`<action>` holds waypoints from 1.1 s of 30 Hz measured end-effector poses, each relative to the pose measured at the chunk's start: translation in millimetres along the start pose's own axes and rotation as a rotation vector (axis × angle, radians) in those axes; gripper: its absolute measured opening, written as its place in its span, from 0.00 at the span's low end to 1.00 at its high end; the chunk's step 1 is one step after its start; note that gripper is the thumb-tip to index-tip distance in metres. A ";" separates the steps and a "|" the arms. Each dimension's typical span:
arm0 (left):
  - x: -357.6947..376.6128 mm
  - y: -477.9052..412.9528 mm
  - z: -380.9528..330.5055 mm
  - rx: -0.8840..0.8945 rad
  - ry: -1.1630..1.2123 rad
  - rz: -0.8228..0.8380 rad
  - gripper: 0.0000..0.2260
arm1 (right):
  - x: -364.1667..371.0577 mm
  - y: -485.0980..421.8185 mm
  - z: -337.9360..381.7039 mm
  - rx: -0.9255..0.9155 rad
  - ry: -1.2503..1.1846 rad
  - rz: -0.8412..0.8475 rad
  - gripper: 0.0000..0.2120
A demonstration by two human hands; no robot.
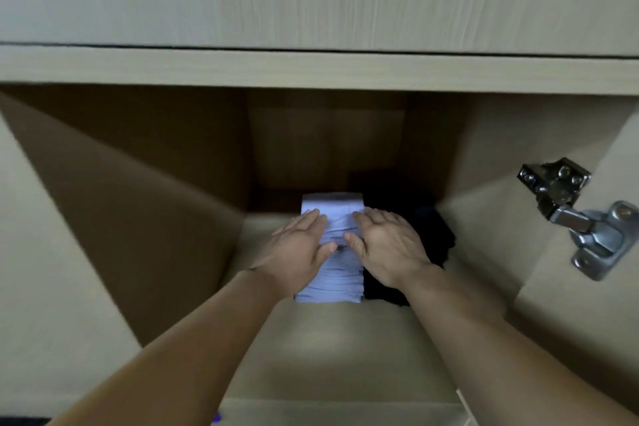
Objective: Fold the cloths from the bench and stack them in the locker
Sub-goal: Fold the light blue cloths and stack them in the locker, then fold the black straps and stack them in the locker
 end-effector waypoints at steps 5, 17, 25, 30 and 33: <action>-29.9 44.2 0.1 -0.082 -0.019 0.010 0.26 | -22.5 28.8 18.3 -0.007 0.023 0.050 0.27; -101.4 269.9 49.1 -0.445 -0.089 0.016 0.25 | -46.4 138.6 148.2 -0.252 -0.012 0.156 0.24; -117.3 489.7 109.7 -0.733 -0.129 0.017 0.27 | -13.1 242.2 297.5 -0.463 -0.125 0.188 0.25; -111.0 604.1 135.7 -0.870 -0.113 0.005 0.27 | 22.6 301.8 378.6 -0.575 -0.172 0.254 0.18; -101.2 664.1 143.7 -0.942 -0.086 -0.005 0.27 | 41.5 333.5 420.2 -0.641 -0.183 0.302 0.24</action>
Point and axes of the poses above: each hand's wrist, its own y-axis away from the middle knuckle, its own x-axis out of the palm, z = x × y, the point moved 9 cm from there along -y, towards the middle knuckle, and after that the axes turned 6 degrees about -y, right-handed, at the moved point
